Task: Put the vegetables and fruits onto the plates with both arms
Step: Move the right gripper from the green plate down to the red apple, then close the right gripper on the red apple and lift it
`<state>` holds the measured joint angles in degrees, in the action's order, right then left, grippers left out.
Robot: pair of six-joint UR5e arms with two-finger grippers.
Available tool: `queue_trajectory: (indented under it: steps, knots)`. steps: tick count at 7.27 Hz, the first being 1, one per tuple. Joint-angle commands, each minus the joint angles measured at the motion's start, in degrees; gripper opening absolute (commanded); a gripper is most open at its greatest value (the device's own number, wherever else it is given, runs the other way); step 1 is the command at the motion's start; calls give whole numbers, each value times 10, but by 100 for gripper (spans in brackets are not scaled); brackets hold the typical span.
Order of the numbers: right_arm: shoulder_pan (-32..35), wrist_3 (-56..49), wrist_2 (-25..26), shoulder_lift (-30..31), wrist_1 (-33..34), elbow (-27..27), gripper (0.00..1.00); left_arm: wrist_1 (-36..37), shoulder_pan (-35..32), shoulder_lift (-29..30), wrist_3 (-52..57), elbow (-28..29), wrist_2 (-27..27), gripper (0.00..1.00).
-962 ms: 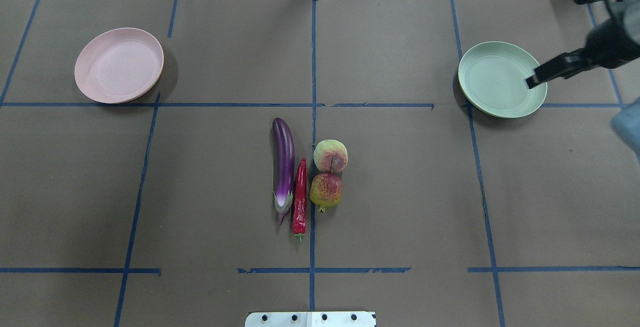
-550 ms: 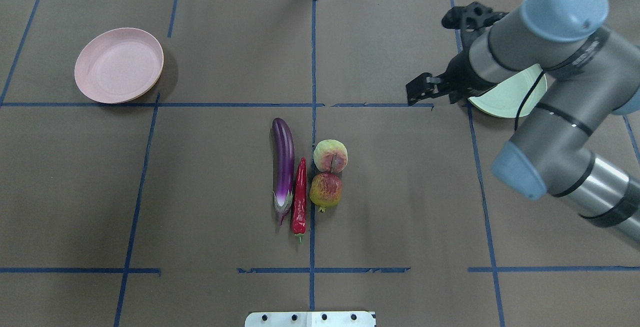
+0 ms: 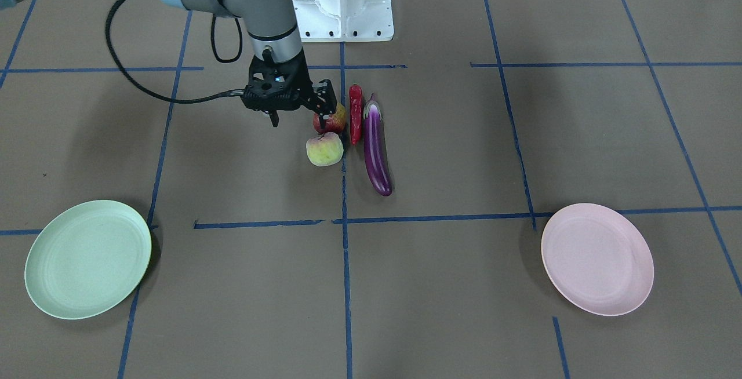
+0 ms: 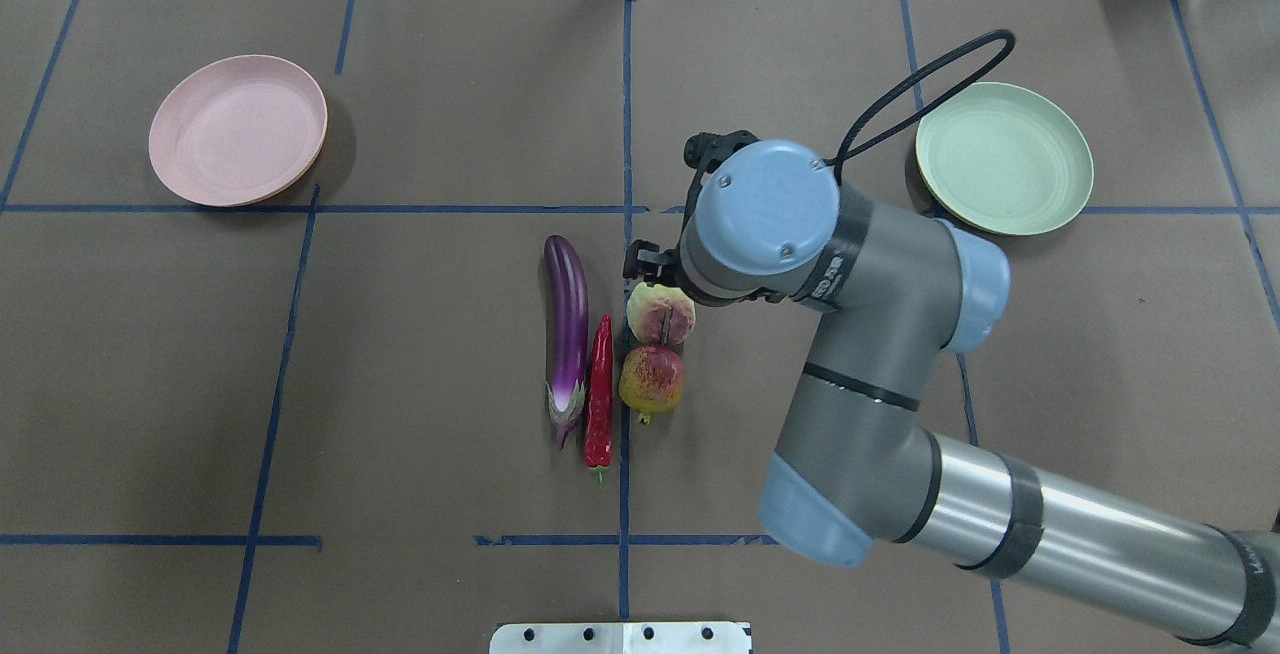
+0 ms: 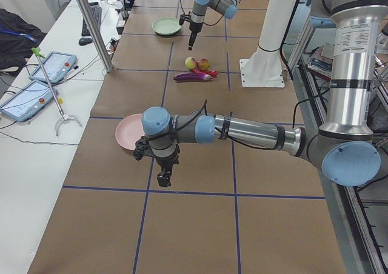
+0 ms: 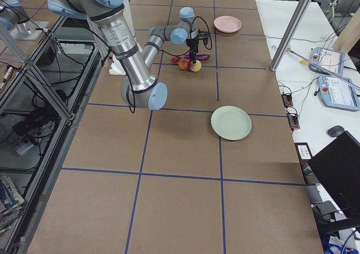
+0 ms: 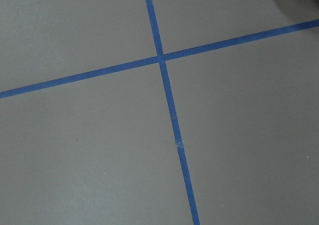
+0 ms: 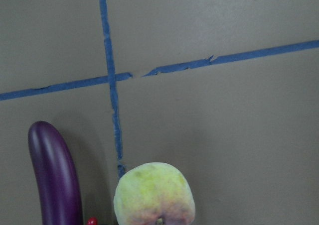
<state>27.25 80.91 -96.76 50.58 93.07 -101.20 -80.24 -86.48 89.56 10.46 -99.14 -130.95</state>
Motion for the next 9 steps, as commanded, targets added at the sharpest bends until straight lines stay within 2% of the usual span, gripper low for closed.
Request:
queue_trajectory:
  steps: [1, 4, 7, 8, 9]
  knots:
    - [-41, 16, 35, -26, 15, 37, 100, 0, 0, 0, 0, 0, 0, 100]
    - [-74, 16, 61, -29, 30, 57, 100, 1, 0, -1, 0, 3, 0, 100]
    - [-90, 14, 62, -29, 29, 72, 98, 0, 0, -1, 0, 7, 0, 100]
    - [-89, 14, 59, -33, 29, 73, 73, 1, 1, -1, 0, 7, 0, 100]
    - [-89, 13, 57, -38, 31, 73, 17, 0, 0, -1, 0, 7, 0, 100]
